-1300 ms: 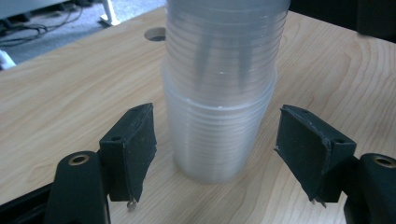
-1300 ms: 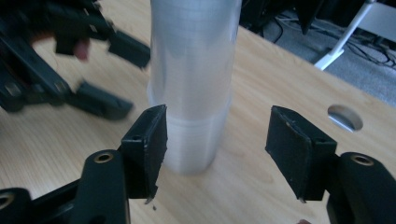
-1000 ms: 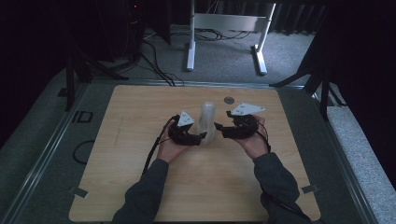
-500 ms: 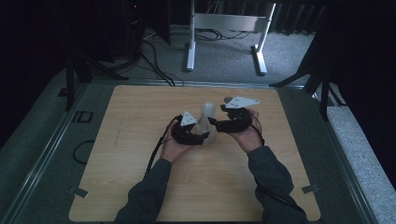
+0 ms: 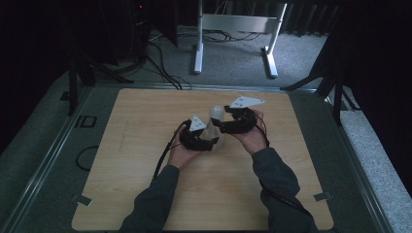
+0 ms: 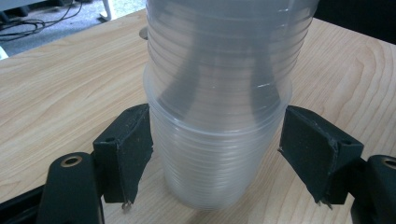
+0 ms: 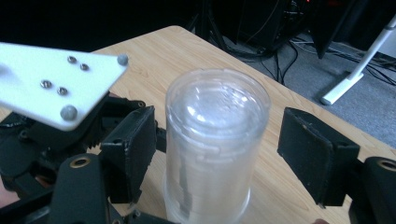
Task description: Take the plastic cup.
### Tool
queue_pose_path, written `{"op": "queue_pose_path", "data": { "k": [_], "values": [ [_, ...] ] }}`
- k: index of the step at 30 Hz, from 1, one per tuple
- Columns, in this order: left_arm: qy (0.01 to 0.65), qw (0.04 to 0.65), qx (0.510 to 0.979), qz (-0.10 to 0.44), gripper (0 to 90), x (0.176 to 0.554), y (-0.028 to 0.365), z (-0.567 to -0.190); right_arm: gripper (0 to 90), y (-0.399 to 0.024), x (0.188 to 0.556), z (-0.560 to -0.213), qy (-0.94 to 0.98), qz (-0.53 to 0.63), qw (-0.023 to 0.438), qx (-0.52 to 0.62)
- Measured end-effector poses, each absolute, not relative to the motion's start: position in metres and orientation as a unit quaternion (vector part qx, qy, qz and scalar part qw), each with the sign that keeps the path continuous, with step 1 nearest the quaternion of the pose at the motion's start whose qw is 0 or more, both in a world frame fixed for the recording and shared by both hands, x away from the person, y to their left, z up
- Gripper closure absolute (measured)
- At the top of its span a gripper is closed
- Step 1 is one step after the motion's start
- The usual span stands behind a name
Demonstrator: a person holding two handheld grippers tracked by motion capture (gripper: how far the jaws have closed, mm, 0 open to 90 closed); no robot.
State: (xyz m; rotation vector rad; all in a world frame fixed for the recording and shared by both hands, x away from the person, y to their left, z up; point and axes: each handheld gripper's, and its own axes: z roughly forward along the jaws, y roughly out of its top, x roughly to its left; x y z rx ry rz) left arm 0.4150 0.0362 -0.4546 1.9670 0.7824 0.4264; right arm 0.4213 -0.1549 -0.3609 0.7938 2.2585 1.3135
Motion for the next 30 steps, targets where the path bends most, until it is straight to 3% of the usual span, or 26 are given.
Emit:
{"op": "queue_pose_path", "data": {
  "k": [8, 16, 30],
  "values": [
    [0.315, 0.469, 0.804, 0.182, 25.7, 0.414, 0.036, -0.454, 28.4, -0.143, 0.431, -0.362, 0.812, 0.470, 0.199, 0.284],
    [0.315, 0.473, 0.801, 0.186, 27.2, 0.413, 0.036, -0.452, 36.8, -0.141, 0.435, -0.366, 0.808, 0.473, 0.192, 0.293],
    [0.313, 0.471, 0.803, 0.189, 27.5, 0.413, 0.035, -0.453, 39.4, -0.141, 0.437, -0.360, 0.804, 0.480, 0.187, 0.296]
  ]
}}
